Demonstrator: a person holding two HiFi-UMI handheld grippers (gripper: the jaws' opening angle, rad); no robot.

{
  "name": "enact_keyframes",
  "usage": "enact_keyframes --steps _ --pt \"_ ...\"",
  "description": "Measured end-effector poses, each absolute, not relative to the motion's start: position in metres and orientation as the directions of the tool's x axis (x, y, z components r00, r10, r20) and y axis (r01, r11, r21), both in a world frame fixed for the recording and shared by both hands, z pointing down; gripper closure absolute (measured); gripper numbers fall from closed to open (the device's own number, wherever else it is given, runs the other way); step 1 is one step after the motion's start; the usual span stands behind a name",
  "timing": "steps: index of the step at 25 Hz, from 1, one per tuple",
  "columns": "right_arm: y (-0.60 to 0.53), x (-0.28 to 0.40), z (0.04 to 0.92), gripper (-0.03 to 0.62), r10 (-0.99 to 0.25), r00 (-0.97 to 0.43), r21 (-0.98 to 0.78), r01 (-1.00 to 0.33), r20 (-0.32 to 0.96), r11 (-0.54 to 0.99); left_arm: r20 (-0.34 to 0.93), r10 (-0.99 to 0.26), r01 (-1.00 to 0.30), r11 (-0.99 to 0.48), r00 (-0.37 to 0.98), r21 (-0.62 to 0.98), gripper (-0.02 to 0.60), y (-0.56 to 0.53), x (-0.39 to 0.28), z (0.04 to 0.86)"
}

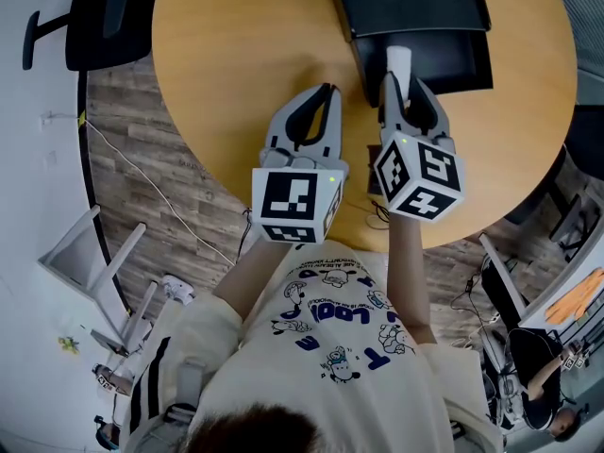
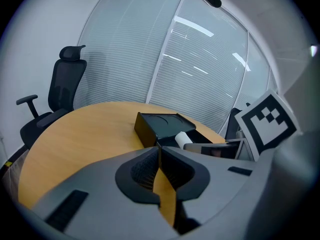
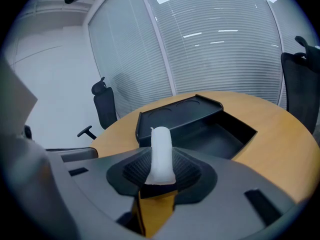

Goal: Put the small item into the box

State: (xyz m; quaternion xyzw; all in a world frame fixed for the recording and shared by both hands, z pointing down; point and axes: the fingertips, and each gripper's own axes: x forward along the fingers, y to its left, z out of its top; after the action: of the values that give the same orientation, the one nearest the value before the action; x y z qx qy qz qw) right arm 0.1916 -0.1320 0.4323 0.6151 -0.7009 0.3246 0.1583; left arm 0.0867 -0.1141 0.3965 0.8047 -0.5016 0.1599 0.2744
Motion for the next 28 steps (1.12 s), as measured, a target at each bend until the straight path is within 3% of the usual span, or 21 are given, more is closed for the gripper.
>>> enact_keyframes --steps 28 --pt "-0.139 0.200 0.456 0.450 -0.721 -0.174 -0.202 -0.978 0.671 0.048 0.579 -0.691 -0.901 -0.308 0.433 0.306 0.552 -0.115 0.091 0.420"
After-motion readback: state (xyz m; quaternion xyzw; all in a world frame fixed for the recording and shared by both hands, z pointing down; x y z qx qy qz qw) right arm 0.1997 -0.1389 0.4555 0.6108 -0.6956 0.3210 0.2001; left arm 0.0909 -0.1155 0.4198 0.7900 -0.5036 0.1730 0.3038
